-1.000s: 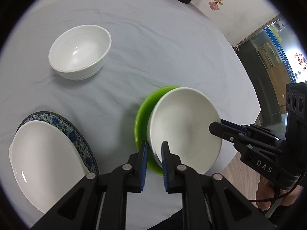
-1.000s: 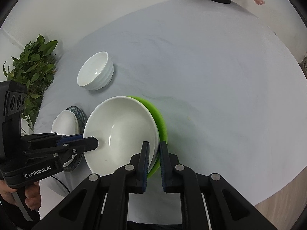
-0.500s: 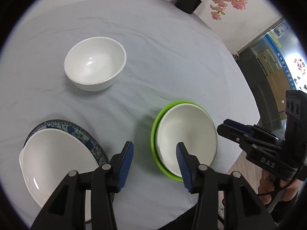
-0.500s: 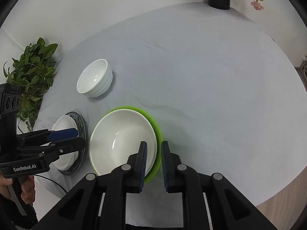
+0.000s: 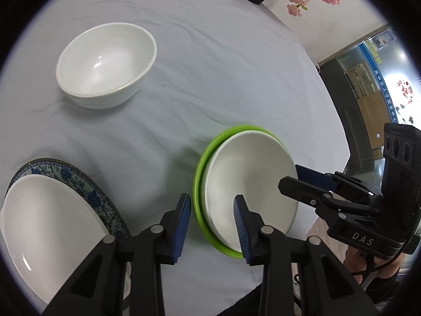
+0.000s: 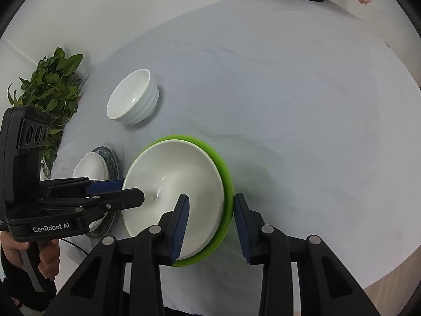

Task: Organize plates and bowls
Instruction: 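Move the right tool to the small white bowl, then close the right tool on the small white bowl rim and lift it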

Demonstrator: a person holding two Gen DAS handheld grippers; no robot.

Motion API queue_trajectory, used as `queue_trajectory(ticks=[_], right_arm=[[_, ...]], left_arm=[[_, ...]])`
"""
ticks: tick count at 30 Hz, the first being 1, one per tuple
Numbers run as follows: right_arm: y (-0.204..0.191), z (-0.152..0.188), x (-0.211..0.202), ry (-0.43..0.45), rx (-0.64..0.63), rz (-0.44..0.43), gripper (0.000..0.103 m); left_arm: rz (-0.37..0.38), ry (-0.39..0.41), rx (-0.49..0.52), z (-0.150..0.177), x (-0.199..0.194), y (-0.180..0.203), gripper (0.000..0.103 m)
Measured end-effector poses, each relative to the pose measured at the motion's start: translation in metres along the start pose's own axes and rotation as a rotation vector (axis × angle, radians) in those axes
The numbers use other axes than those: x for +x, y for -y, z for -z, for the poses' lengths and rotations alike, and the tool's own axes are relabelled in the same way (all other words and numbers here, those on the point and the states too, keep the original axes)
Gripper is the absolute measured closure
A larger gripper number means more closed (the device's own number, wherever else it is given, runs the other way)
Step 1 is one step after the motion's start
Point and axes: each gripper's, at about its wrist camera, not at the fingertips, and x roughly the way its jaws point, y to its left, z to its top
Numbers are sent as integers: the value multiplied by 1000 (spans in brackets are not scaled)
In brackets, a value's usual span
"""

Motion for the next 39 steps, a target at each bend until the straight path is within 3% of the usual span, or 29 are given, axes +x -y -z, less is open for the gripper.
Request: queue_trajectory(ticks=[6,8,10,11,12,15,18,22,31,36,39], right_arm=[[2,-2,0,-12,-16,-29,61],[10,-5,-10,19,-15,-50,35],[22,-11,-23,70,0,-60,16],[28,-15,-28,87,5,-57,14],[33,-19,-32,99,13,-50,14],[50,-35,-36,128,52,-30,14],[49,-51,-30,111,35,-19,14],[20,-84,-12,51,-70,-5,14],[-58,-183,37,-66,-242,-65,0],[-85,-222,74,-144,-251,-84,3],[-90,-234,94,-183,-247,-83,15]], left_arm=[[-28,67,-5,-3,-15,-2,70],[-69,134,-4,-4,-30,-7,69],[-123,193,-3,-5,-45,-14,51],[-171,229,-9,-6,-53,-18,34],[-216,276,-13,-8,-63,-22,26],[-261,341,-34,-17,-84,-40,26],[-253,310,-96,-32,-94,-66,26],[-163,200,-171,-54,-94,-103,26],[-121,92,-182,-102,-77,-135,28],[-100,22,-151,-121,-58,-141,47],[-90,3,-156,-127,-51,-149,58]])
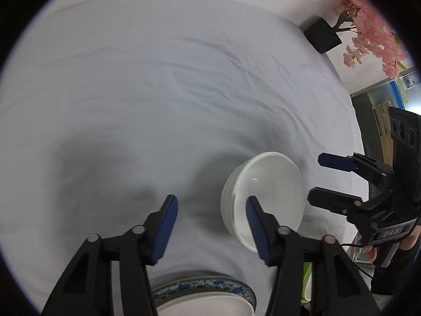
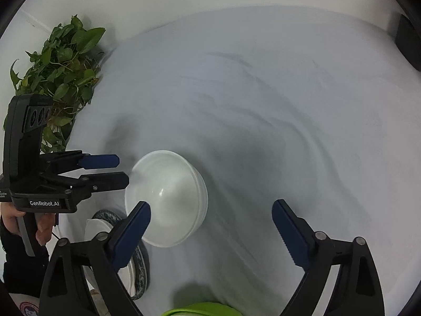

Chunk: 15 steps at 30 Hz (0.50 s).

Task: Organize plates and bowls
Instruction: 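Close the right tool on the small white bowl rim and lift it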

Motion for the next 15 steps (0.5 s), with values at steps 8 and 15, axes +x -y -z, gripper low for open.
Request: queue_trajectory(ticks=[8,15], right_arm=[[8,-3,22,-23,34,4,59],[-1,15,39,-73,30,2,92]], left_arm=[[64,-33,9,-3,12,2,86],[48,-24,56,3,12,14,96]])
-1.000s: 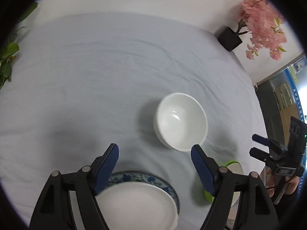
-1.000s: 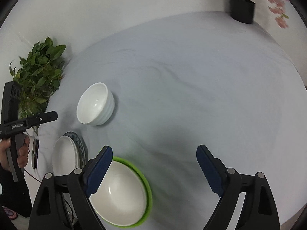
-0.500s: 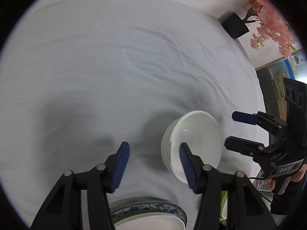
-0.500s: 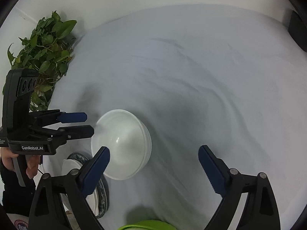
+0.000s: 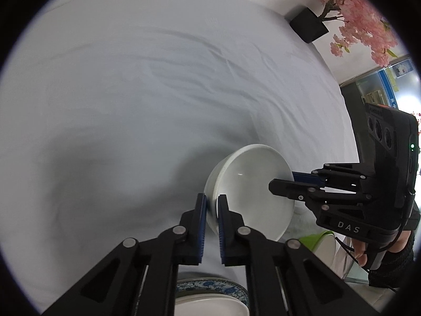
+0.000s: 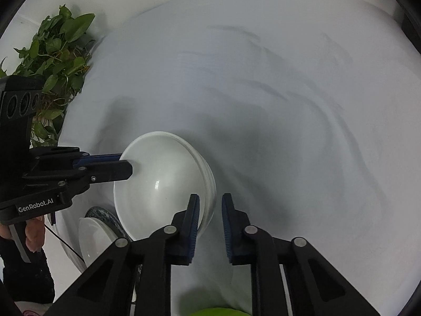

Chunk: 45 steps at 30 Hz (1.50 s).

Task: Organize plates and bowls
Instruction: 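Close the right tool on the small white bowl rim and lift it, then lower the small white bowl into the large white bowl and open the right tool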

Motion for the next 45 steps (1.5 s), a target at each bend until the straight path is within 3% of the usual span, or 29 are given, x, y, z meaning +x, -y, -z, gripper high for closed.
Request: queue_trajectory(ticks=[10,18,23,33,45], right_arm=[[-29,22,-38,77,-42,19,96],[-43,58,-96,83,-76,15,96],[-49,84,-139,88,-94,30,96],[-21,158,-162,22,-76,63,96],[29,203,-144,-46,-16,53,96]], left_arm=[[-19,63,15,26,-30,18,97],[16,84,31,53,-64,55,96],[79,41,66,71,-72,83,96],[90,-22,112,100,-46,120,96],[86,-98,99,106,-5,129,96]])
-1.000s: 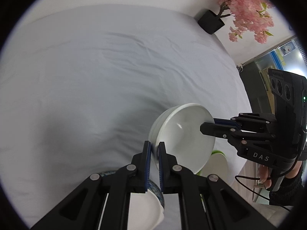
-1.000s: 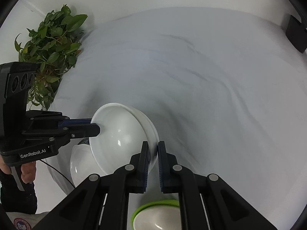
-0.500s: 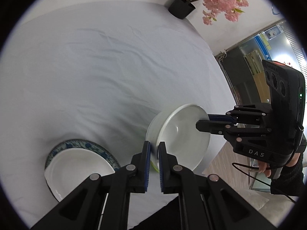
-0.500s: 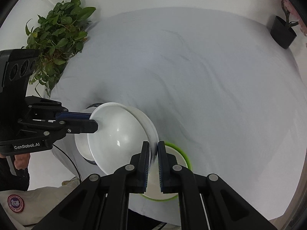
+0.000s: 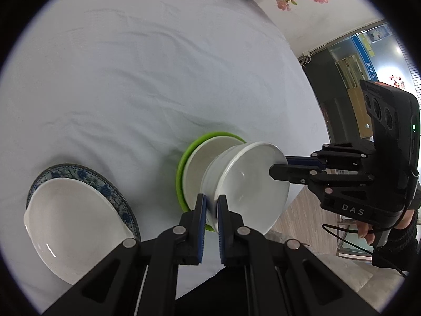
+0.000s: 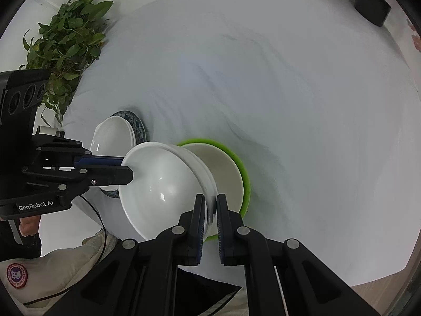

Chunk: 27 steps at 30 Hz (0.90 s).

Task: Organize plates and bowls
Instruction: 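Lower the small white bowl into the large white bowl and open the right tool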

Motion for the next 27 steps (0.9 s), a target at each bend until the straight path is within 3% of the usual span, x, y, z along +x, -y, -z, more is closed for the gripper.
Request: queue_trajectory(ticks=[15,27], right_arm=[[7,-7,45,-54,54,-15,94],[8,-8,57,-55,75,-7,92]], left_arm=[[-37,-52,-44,-5,35,2,96],[-56,-50,-20,-4,34,7,96]])
